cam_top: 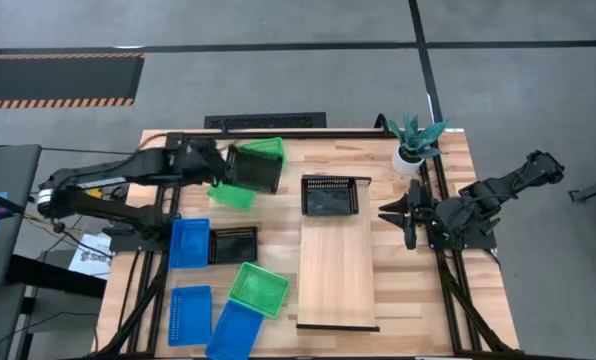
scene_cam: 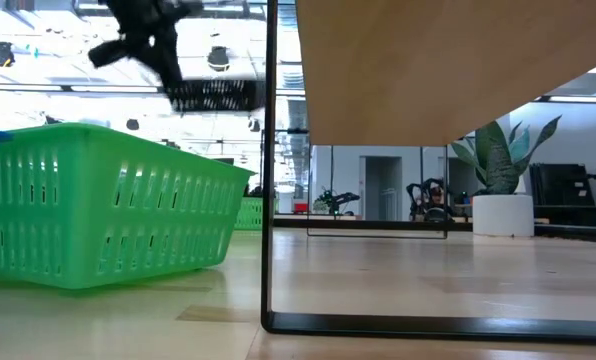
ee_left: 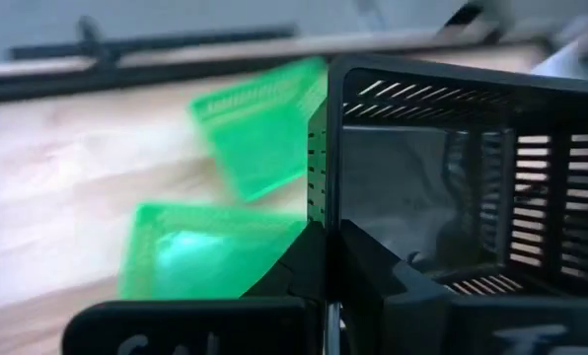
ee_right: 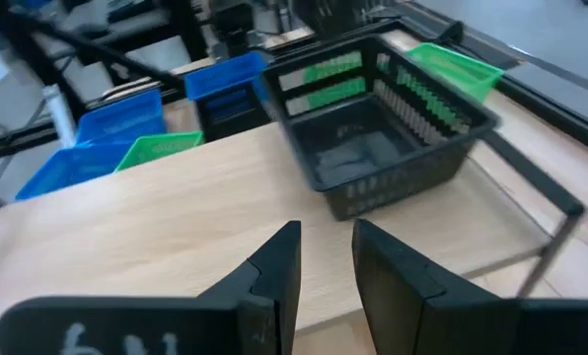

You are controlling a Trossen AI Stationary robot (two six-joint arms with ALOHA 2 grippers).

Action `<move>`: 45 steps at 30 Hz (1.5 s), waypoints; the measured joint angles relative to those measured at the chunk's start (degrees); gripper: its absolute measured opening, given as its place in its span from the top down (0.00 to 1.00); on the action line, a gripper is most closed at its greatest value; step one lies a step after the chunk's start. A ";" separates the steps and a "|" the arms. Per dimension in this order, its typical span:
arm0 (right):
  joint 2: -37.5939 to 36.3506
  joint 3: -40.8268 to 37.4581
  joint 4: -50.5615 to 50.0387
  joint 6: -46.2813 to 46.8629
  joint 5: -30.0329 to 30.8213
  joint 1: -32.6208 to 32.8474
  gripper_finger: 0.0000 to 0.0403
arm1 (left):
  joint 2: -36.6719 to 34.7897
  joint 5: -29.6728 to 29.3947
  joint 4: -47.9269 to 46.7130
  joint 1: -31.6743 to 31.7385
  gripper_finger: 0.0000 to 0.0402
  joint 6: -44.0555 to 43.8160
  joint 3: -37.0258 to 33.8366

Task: Stack baskets on shelf by color
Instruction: Stack the top black bin into the black bin on the shelf

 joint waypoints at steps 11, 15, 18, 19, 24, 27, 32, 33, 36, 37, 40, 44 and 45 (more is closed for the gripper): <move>0.02 0.00 -1.27 3.03 3.96 0.00 0.71 | 6.16 -2.62 16.22 -7.02 1.00 -0.43 10.12; -0.01 0.00 -1.56 3.27 4.62 0.00 0.71 | 14.58 -2.55 16.02 -10.24 1.00 -1.44 16.78; -0.01 0.02 -2.60 3.32 4.62 0.00 0.71 | 20.90 -2.59 11.94 -12.12 1.00 -3.92 23.50; -0.01 0.01 -3.02 3.33 4.62 0.00 0.71 | 22.77 -2.55 9.90 -12.52 1.00 -5.34 25.70; -0.01 0.02 -4.92 3.42 4.63 0.00 0.71 | 31.22 -2.57 6.42 -15.00 1.00 -10.73 34.73; -0.01 0.02 -6.28 3.41 4.64 0.00 0.71 | 35.12 -2.42 6.24 -16.12 1.00 -12.77 38.08; -0.01 0.02 -7.70 3.42 4.62 0.00 0.71 | 38.32 -1.64 1.23 -16.01 1.00 -20.98 39.21; -0.01 0.04 -7.88 3.42 4.62 0.02 0.71 | 38.70 -1.65 0.80 -16.01 1.00 -22.31 39.21; -0.05 0.04 -8.18 3.40 4.49 0.07 0.71 | 39.34 -1.79 0.39 -16.03 1.00 -23.27 39.21; -0.12 0.04 -8.56 3.40 4.39 0.07 0.71 | 39.33 -2.38 0.55 -16.09 1.00 -23.48 39.21; -0.14 0.04 -9.49 3.40 4.30 0.07 0.71 | 39.19 -2.68 0.73 -16.07 1.00 -26.08 39.25; -0.15 0.04 -10.27 3.51 4.25 0.07 0.71 | 39.19 0.03 0.54 -16.11 1.00 -27.65 39.24; -0.14 0.04 -10.30 3.72 4.25 0.07 0.71 | 39.19 0.11 0.49 -16.38 1.00 -28.13 39.24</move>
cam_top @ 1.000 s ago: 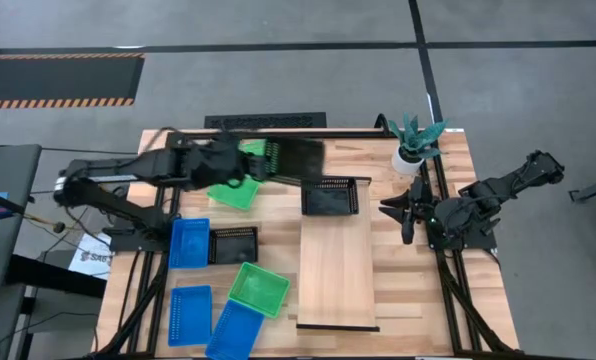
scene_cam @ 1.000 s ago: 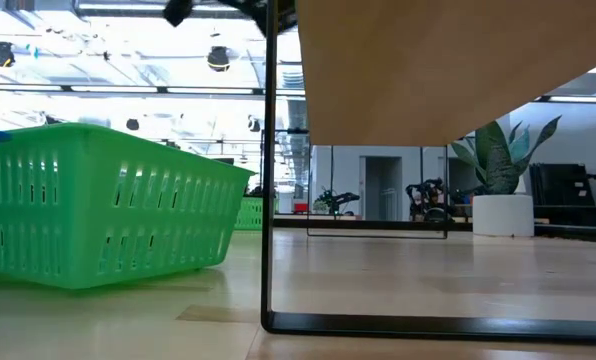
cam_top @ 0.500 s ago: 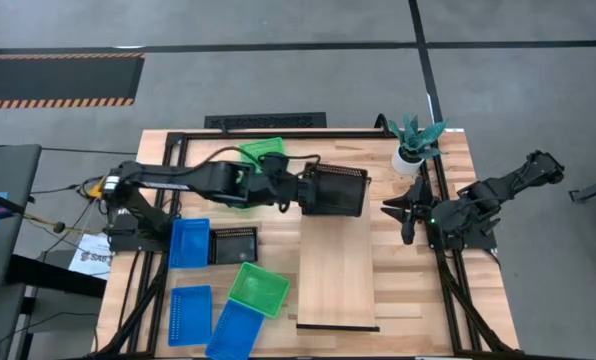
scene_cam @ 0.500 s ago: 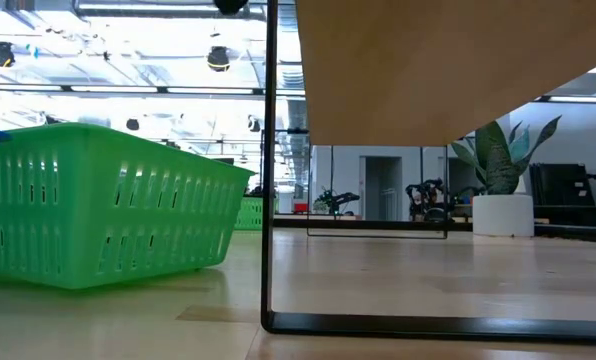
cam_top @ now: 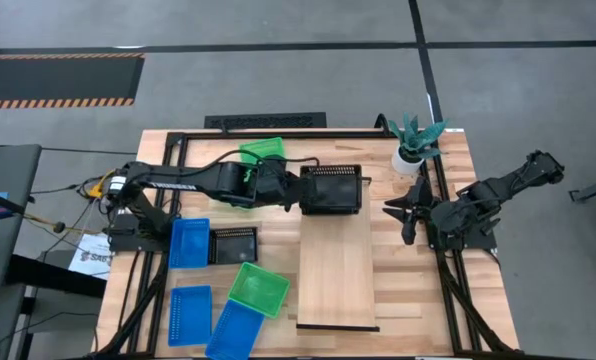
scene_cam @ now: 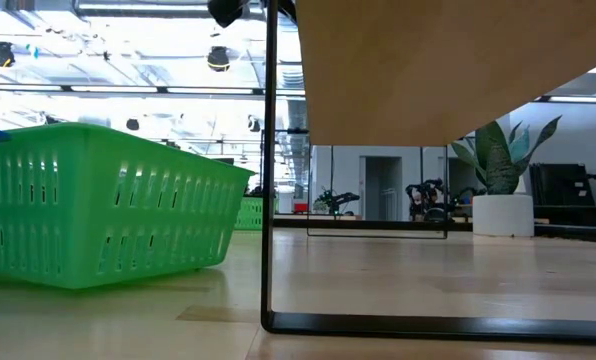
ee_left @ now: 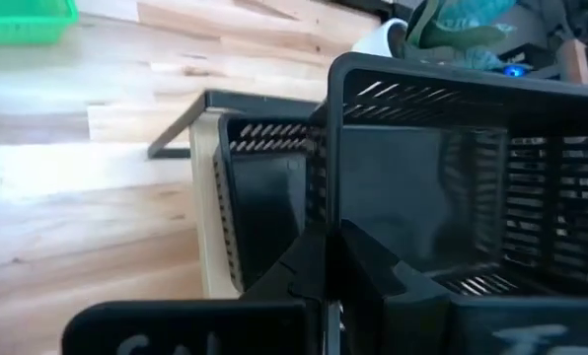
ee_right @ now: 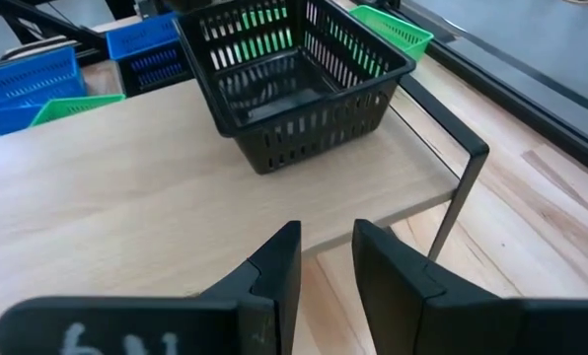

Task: Stack baskets on shelf by color
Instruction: Stack the top black bin into the black bin on the shelf

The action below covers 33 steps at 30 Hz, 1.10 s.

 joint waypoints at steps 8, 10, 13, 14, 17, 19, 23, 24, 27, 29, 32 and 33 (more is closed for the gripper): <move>-0.02 0.00 -0.01 1.05 -0.18 0.00 0.71 | 0.00 -2.14 -0.40 -0.29 1.00 -0.65 -0.01; -0.02 0.00 -0.01 1.07 -0.18 0.00 0.71 | 0.72 -1.25 -0.08 -0.33 1.00 -1.53 0.05; -0.02 0.00 0.04 1.08 -0.20 0.00 0.71 | 2.20 0.86 -1.07 -0.34 1.00 -1.58 -0.05; -0.02 0.00 0.09 1.10 -0.20 0.00 0.71 | 2.59 1.53 -0.64 -0.35 1.00 -1.83 -0.05; -0.01 0.00 0.07 1.14 -0.20 0.00 0.71 | 3.27 2.91 -0.60 -0.33 1.00 -2.31 -0.05; 0.00 0.00 0.00 1.17 -0.20 0.00 0.71 | 3.72 2.91 0.21 -0.18 1.00 -2.31 -0.01; 0.02 0.00 -0.21 1.17 -0.26 0.02 0.71 | 3.75 2.86 0.24 -0.10 1.00 -2.31 -0.05; 0.02 0.00 -0.22 1.16 -0.26 0.02 0.71 | 3.74 2.87 0.17 -0.06 1.00 -2.29 -0.03; 0.02 0.00 -0.23 1.14 -0.26 0.02 0.71 | 3.76 2.91 0.05 0.18 0.99 -2.15 -0.05; 0.02 0.00 -0.24 1.12 -0.26 0.02 0.71 | 3.76 2.90 0.46 0.19 0.97 -1.65 -0.05; 0.00 0.00 -0.24 1.10 -0.26 0.02 0.71 | 3.76 3.01 2.75 0.22 0.91 1.87 -0.05; 0.02 0.00 -0.32 1.06 -0.26 0.02 0.71 | 3.76 3.13 3.66 0.21 0.89 3.45 -0.05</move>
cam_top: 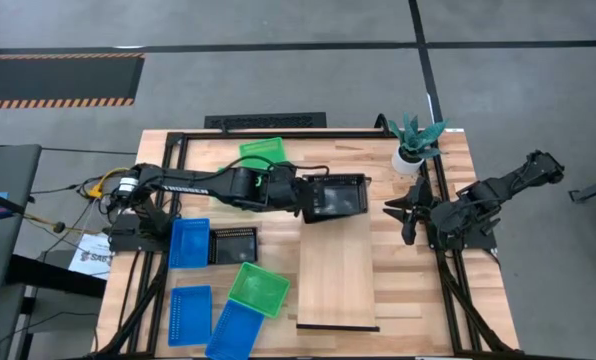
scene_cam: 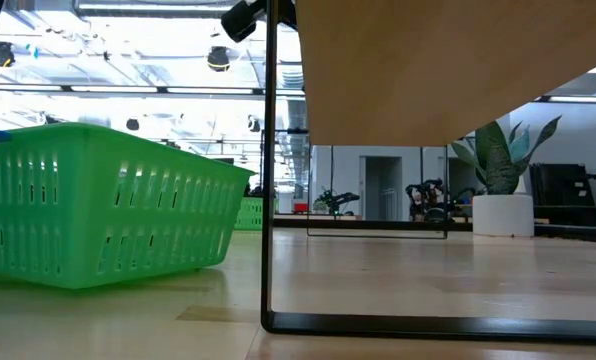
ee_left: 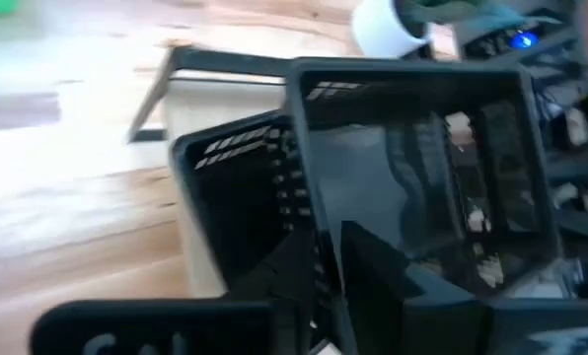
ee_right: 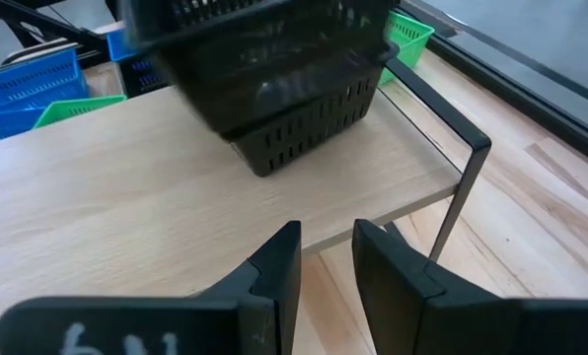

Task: Stack baskets on shelf by color
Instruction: Stack the top black bin into the black bin on the shelf

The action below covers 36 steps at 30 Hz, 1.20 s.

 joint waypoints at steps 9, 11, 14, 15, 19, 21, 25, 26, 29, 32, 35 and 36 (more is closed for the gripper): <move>0.00 0.00 -0.64 -0.03 0.01 0.00 0.71 | -0.23 3.15 0.46 -0.02 0.67 3.09 0.00; -0.02 0.00 -0.65 -0.34 0.44 -0.03 0.71 | -0.85 3.85 -0.07 -0.04 0.64 3.85 0.00; 0.00 0.00 -0.54 -0.51 2.35 -0.04 0.71 | -2.56 3.55 -1.70 -0.25 0.61 4.59 0.00; 0.00 0.00 -0.51 -0.52 2.96 -0.04 0.71 | -3.05 3.11 -2.39 -0.48 0.60 4.59 0.00; 0.42 -0.02 0.75 -1.17 6.68 -0.09 0.71 | -4.71 0.81 -7.16 -2.08 0.60 4.49 0.02; 0.48 -0.02 3.02 -3.52 8.90 -0.15 0.71 | -4.77 -0.30 -11.49 -3.40 0.61 2.00 0.07; 1.49 -0.02 10.45 -9.70 9.97 -1.91 0.71 | -3.69 -2.32 -18.28 -5.24 0.64 -1.73 0.02; 2.02 -0.02 12.38 -11.56 9.65 -2.62 0.71 | -3.29 -2.85 -18.80 -5.44 0.64 -1.39 0.02; 4.47 -0.02 17.52 -15.89 8.16 -5.09 0.71 | -2.86 -3.41 -18.42 -5.53 0.67 1.60 0.02; 7.56 -0.02 20.46 -17.09 5.82 -7.91 0.71 | -2.19 -3.89 -18.32 -5.50 0.70 2.93 -0.20; 10.35 -0.07 21.51 -17.21 4.81 -10.00 0.71 | -1.89 -3.72 -18.44 -4.99 0.73 3.86 -1.96; 11.16 -0.04 22.16 -17.20 4.59 -10.44 0.71 | -2.08 -3.40 -16.51 -4.63 0.74 4.30 -3.05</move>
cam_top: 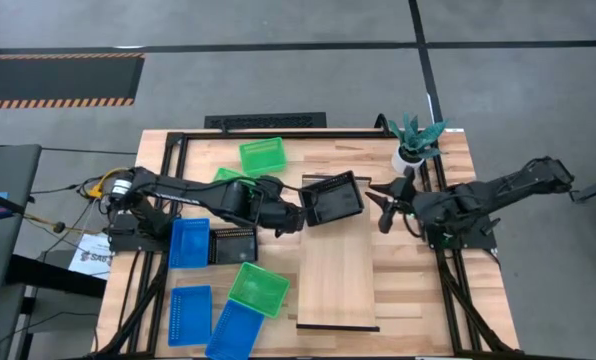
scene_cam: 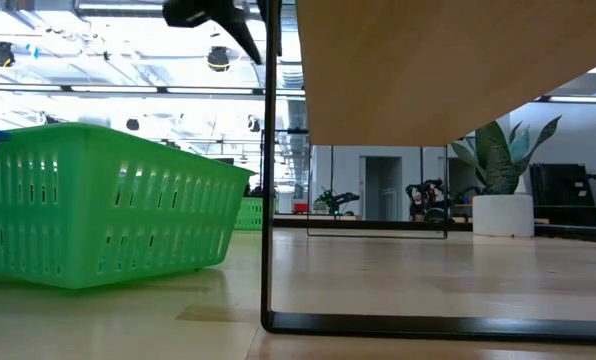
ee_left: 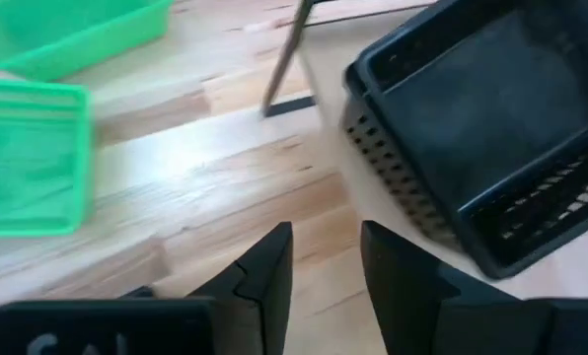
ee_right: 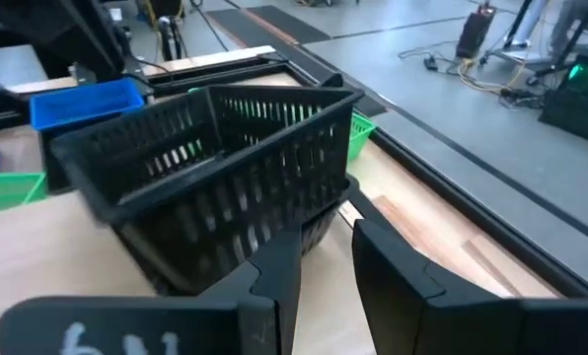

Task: Stack baskets on shelf by color
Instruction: Stack the top black bin into the black bin on the shelf

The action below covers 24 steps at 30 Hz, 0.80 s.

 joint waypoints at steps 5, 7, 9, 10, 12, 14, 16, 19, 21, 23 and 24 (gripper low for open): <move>3.02 0.02 1.80 -0.04 -2.20 -0.97 0.71 | 0.19 2.05 5.54 1.99 0.78 3.15 -4.56; 3.92 -0.02 3.26 -0.39 -3.12 -0.97 0.71 | 0.11 1.91 7.57 2.79 0.79 4.82 -5.79; 4.88 0.02 4.27 -0.93 -3.32 -0.97 0.71 | 0.14 1.93 9.08 3.76 0.80 7.00 -6.40; 5.25 0.01 4.07 -0.96 -3.43 -0.97 0.71 | 0.13 1.72 10.70 4.22 0.80 8.48 -6.53; 6.18 0.00 4.20 -0.92 -3.54 -0.97 0.71 | 0.07 1.23 12.97 5.12 0.80 10.74 -7.01; 7.02 0.00 3.96 -0.92 -3.65 -0.97 0.71 | 0.11 1.11 13.33 5.83 0.80 12.11 -7.16; 7.68 0.02 4.24 -0.92 -3.59 -0.97 0.71 | 0.09 1.08 13.55 6.37 0.80 12.99 -7.14; 7.39 0.02 4.13 -1.00 -3.17 -0.96 0.71 | 0.09 0.23 14.01 6.99 0.80 13.78 -7.14; 6.73 0.00 3.87 -1.36 -3.07 -0.97 0.71 | 0.09 -0.75 14.56 7.50 0.80 14.30 -7.14; 5.60 0.00 3.96 -1.38 -2.57 -0.97 0.71 | 0.09 -0.86 15.74 8.02 0.80 15.32 -7.14; 5.06 0.00 3.89 -1.38 -1.96 -0.97 0.71 | 0.09 -0.85 16.63 8.19 0.80 16.00 -7.14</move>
